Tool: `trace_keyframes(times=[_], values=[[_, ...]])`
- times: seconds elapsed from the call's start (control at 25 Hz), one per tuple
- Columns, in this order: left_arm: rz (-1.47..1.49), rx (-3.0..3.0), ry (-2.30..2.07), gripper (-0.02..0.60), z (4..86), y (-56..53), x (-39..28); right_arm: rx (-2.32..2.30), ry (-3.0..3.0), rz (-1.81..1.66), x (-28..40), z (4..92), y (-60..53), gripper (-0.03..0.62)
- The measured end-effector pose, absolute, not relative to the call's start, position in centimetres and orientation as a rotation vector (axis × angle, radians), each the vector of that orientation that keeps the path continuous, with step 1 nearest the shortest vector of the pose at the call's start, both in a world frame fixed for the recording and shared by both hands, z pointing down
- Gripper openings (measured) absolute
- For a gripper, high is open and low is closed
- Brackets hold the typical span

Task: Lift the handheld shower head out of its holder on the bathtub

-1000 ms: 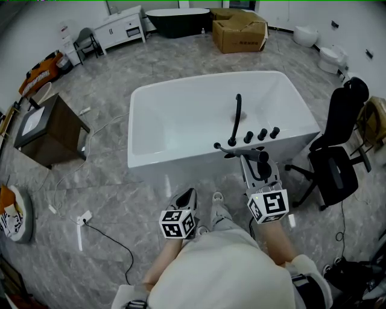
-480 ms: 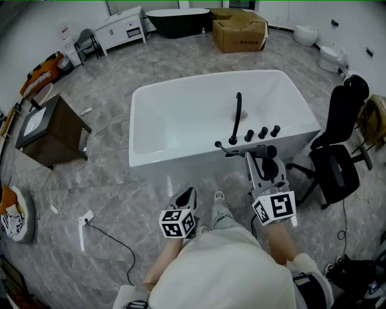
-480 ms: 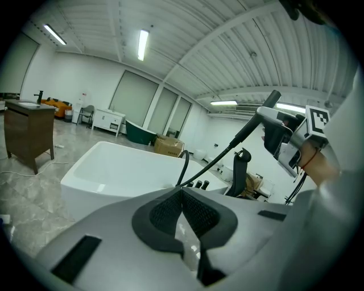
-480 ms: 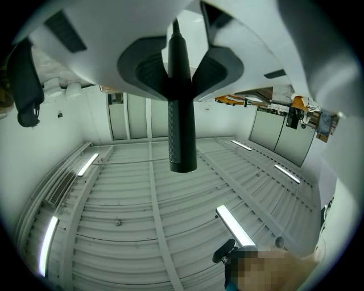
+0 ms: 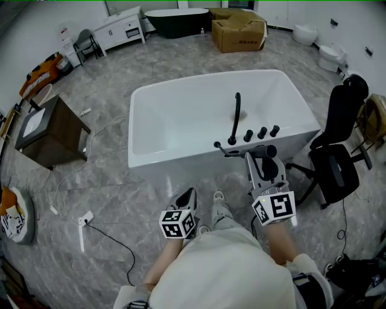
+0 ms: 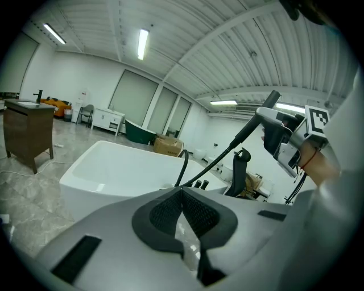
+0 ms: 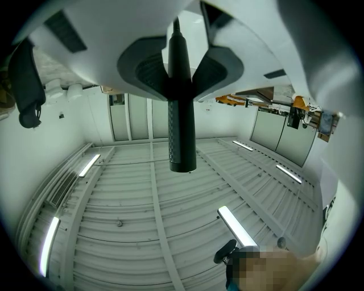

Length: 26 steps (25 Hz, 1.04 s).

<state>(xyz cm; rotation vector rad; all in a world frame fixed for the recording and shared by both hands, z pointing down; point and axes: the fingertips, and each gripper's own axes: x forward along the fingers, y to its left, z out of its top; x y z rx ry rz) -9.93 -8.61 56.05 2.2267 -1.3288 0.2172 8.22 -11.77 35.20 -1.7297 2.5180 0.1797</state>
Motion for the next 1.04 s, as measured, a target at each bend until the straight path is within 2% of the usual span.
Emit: trace_keyframes(times=[1.04], values=[[0.235,2.196,-1.347,0.020,56.60,-8.52,-10.25,-1.732,2.521,0.138,8.45,35.91,-12.53,0.141]])
